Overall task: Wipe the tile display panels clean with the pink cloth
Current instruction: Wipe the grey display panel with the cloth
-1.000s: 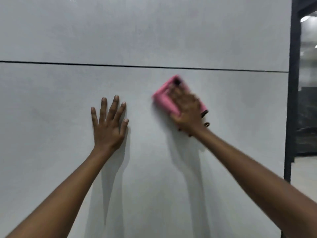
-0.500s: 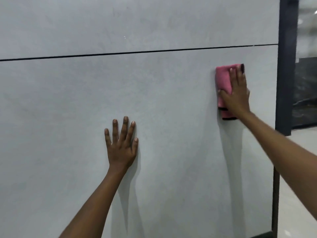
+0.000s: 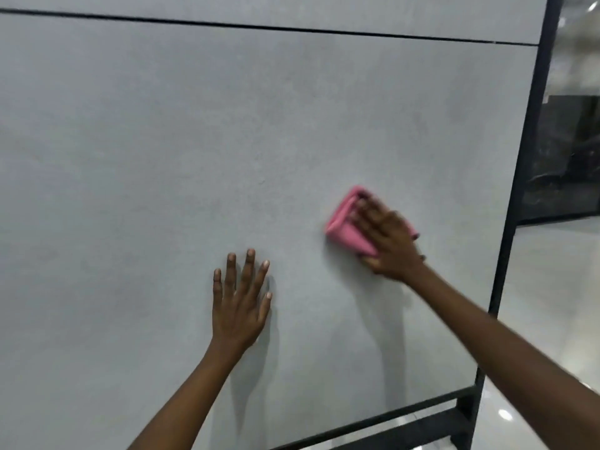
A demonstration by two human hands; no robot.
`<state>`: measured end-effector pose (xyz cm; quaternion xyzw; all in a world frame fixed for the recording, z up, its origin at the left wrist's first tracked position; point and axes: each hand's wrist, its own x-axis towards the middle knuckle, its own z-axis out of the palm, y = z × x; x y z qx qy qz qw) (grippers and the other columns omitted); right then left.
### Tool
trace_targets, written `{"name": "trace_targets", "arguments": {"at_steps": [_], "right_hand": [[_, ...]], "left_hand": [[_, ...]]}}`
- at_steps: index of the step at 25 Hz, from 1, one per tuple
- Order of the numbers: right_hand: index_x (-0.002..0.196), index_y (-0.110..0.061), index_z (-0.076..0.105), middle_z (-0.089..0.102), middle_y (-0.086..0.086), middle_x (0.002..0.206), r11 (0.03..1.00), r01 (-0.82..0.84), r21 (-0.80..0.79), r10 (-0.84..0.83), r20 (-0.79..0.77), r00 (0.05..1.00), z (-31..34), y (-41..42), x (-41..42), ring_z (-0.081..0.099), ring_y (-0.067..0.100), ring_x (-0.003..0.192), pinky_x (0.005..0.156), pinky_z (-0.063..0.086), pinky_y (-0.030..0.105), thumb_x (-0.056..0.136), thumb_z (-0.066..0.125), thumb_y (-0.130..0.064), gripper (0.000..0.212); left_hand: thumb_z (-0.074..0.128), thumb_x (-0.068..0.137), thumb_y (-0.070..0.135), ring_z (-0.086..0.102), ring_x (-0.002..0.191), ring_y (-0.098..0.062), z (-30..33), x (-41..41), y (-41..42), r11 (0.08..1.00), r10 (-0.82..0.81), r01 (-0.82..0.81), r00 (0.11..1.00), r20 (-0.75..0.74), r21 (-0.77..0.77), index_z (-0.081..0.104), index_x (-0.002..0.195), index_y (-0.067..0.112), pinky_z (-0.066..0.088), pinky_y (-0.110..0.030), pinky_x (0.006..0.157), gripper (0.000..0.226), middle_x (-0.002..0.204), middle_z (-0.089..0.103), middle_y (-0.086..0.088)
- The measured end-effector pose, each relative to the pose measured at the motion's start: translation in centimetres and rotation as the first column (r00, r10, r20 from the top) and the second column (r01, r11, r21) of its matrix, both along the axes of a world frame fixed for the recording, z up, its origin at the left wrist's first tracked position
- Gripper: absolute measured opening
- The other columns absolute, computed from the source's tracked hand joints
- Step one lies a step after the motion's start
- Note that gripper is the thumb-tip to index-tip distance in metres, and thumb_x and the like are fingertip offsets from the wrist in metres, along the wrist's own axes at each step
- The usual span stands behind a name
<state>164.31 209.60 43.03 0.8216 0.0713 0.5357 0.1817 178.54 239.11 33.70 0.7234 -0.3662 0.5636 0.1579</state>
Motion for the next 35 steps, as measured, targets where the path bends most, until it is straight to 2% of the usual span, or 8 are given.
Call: {"name": "trace_targets", "arguments": {"at_steps": [5,13,18,23,25,28,31,35], "right_hand": [[0.153,-0.008,0.019,0.023,0.022,0.156,0.840,-0.009,0.543,-0.154,0.254,0.955,1.4,-4.2,-1.6,0.023,0.034,0.143,0.109,0.030,0.053,0.081,0.051,-0.038,0.084],[0.152,-0.032,0.024,0.022,-0.011,0.159,0.931,-0.086,-0.354,-0.054,-0.367,0.929,-19.1,8.4,2.9,0.005,0.022,0.151,0.116,0.011,0.046,0.082,0.056,-0.038,0.077],[0.154,-0.023,0.019,0.019,0.002,0.161,0.982,0.034,0.187,-0.034,-0.004,0.999,-10.0,-0.2,-0.6,0.017,0.026,0.148,0.110,0.027,0.041,0.080,0.053,-0.039,0.083],[0.155,-0.020,0.009,0.016,0.007,0.160,0.767,0.039,0.640,-0.173,0.148,0.974,-9.9,-3.6,-3.1,0.005,0.021,0.150,0.110,0.025,0.054,0.081,0.049,-0.030,0.084],[0.154,-0.030,0.007,0.017,0.006,0.158,0.808,0.049,0.587,-0.089,0.039,0.995,-14.9,0.2,-1.2,0.006,0.020,0.150,0.109,0.026,0.061,0.079,0.050,-0.031,0.086],[0.151,-0.027,0.018,0.027,0.000,0.153,0.999,0.050,0.020,-0.043,-0.233,0.971,-25.1,6.4,1.8,0.014,0.034,0.147,0.108,0.025,0.064,0.077,0.057,-0.031,0.084],[0.152,-0.031,0.021,0.023,-0.011,0.158,0.949,-0.053,-0.311,-0.074,-0.382,0.921,-29.4,7.6,1.8,0.006,0.028,0.150,0.113,0.013,0.059,0.082,0.059,-0.024,0.080],[0.155,-0.028,0.014,0.017,0.001,0.159,0.978,0.035,0.207,0.009,-0.210,0.978,-24.4,0.6,-0.8,0.018,0.025,0.145,0.113,0.017,0.045,0.077,0.065,-0.028,0.094]], "left_hand": [[0.034,0.098,0.041,0.009,0.148,-0.038,-2.7,3.0,-0.4,0.996,0.091,-0.093,0.978,0.189,0.005,0.020,0.155,0.022,0.008,-0.058,0.116,0.062,0.163,0.011,-0.006],[0.028,0.101,0.041,0.004,0.148,-0.040,-2.3,2.5,-0.1,0.992,0.111,-0.118,0.976,0.186,0.032,0.016,0.156,0.020,0.006,-0.059,0.115,0.060,0.163,0.006,-0.007],[0.030,0.101,0.040,0.000,0.149,-0.035,-3.1,1.8,-0.2,0.999,0.044,-0.044,0.995,0.089,0.003,0.015,0.155,0.023,0.000,-0.056,0.117,0.059,0.164,0.002,-0.002],[0.022,0.104,0.036,-0.004,0.150,-0.023,-12.3,-1.8,-2.1,0.994,-0.112,0.108,0.983,-0.148,-0.033,0.001,0.156,0.026,-0.005,-0.051,0.119,0.057,0.164,-0.007,0.000],[0.021,0.104,0.036,-0.004,0.150,-0.023,-14.5,-1.6,-2.1,0.998,-0.057,0.056,0.985,-0.166,-0.009,0.002,0.156,0.024,-0.005,-0.049,0.120,0.057,0.164,-0.005,0.002],[0.027,0.102,0.036,0.000,0.150,-0.029,-15.9,0.4,-2.4,1.000,0.019,-0.018,1.000,-0.021,0.025,0.010,0.156,0.020,-0.003,-0.052,0.119,0.059,0.164,0.002,-0.001],[0.030,0.100,0.036,0.002,0.150,-0.033,-16.2,1.1,-2.5,0.999,0.043,-0.044,0.996,0.077,0.014,0.014,0.156,0.017,-0.002,-0.054,0.118,0.060,0.164,0.005,-0.003],[0.033,0.100,0.035,-0.007,0.150,-0.029,-17.0,-0.9,-2.9,0.999,0.021,-0.023,0.998,-0.067,-0.024,0.007,0.156,0.023,-0.008,-0.051,0.118,0.064,0.164,-0.004,0.002]]}}
